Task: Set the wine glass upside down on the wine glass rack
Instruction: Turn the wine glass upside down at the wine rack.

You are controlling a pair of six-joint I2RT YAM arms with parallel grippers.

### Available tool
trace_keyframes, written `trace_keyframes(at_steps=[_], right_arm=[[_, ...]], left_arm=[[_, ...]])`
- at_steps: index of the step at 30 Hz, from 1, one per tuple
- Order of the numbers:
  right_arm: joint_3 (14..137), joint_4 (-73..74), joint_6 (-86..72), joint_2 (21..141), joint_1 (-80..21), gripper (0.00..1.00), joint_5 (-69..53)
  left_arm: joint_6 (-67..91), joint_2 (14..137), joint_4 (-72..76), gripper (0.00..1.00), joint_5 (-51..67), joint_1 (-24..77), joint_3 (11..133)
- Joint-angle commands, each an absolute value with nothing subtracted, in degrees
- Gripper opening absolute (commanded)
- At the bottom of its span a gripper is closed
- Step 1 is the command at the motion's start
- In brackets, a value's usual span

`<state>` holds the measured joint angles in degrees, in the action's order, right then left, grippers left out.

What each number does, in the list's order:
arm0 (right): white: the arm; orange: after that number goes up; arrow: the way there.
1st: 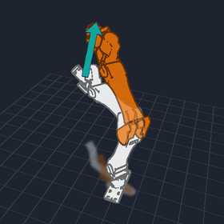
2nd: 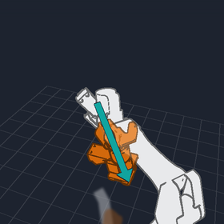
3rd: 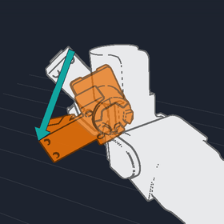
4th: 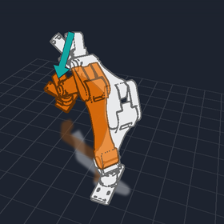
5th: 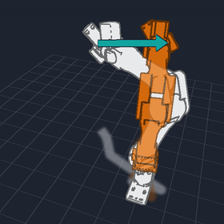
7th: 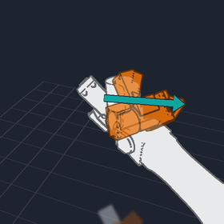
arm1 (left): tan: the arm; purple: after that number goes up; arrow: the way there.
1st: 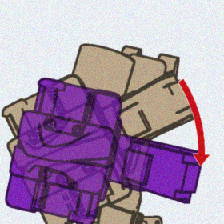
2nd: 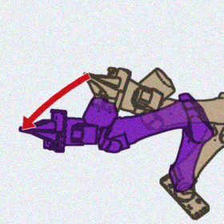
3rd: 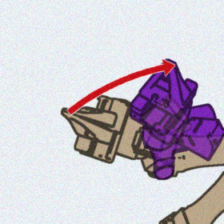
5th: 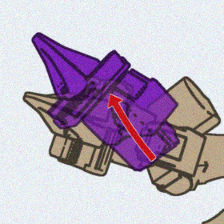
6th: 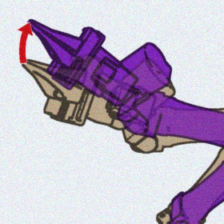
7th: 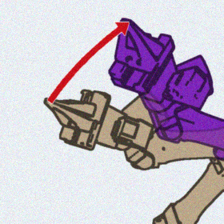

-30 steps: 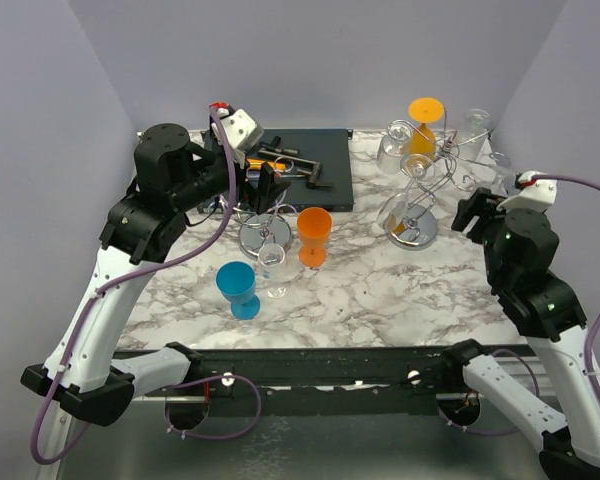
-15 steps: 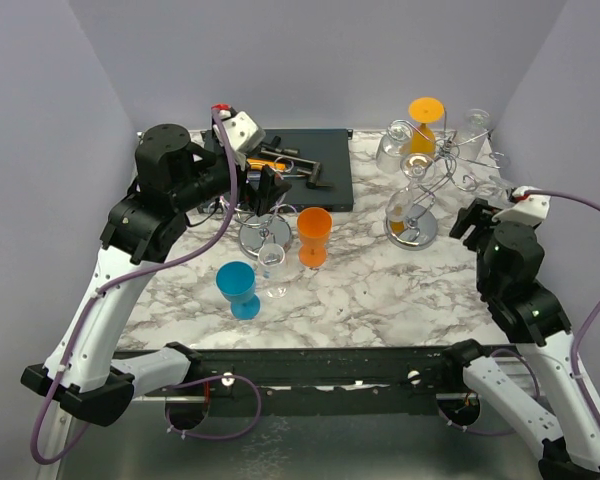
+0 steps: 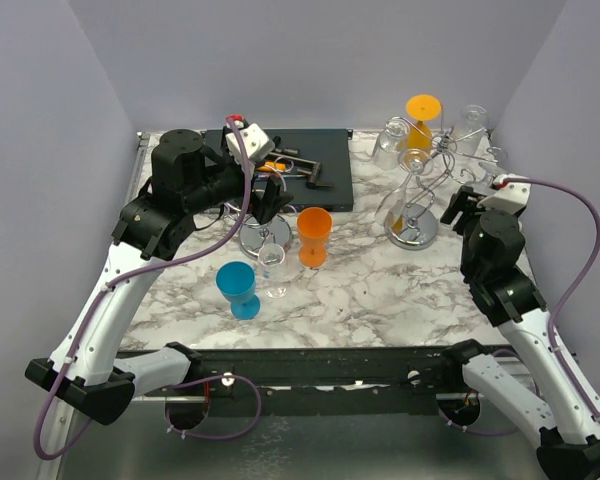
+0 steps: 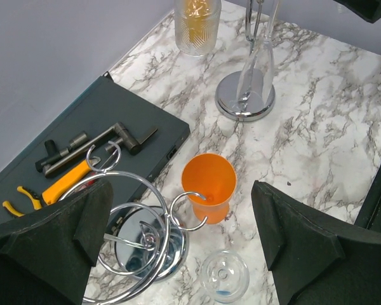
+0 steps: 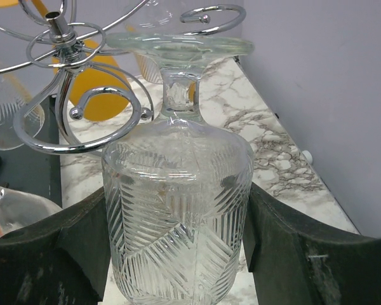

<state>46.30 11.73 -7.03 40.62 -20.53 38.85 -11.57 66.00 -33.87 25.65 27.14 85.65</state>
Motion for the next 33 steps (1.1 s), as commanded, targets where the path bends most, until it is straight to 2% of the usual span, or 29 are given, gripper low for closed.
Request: trace_keyframes(at_steps=[1,9,25,33], right_arm=[[46.3,2.4,-6.7,41.2,-18.2,0.01,36.9],[40.2,0.6,-8.3,38.3,-15.5,0.00,37.4],[28.6,-23.0,-0.6,34.4,-14.7,0.01,29.9],[25.0,-34.1,2.1,37.3,-11.7,0.01,27.1]], left_arm=[[-11.9,64.5,-34.1,0.99,28.2,27.2,85.1],[-13.1,64.0,-34.0,0.99,29.3,27.2,83.9],[-14.3,63.5,-34.0,0.99,30.2,27.2,81.4],[-18.2,62.1,-34.0,0.99,31.9,27.2,78.4]])
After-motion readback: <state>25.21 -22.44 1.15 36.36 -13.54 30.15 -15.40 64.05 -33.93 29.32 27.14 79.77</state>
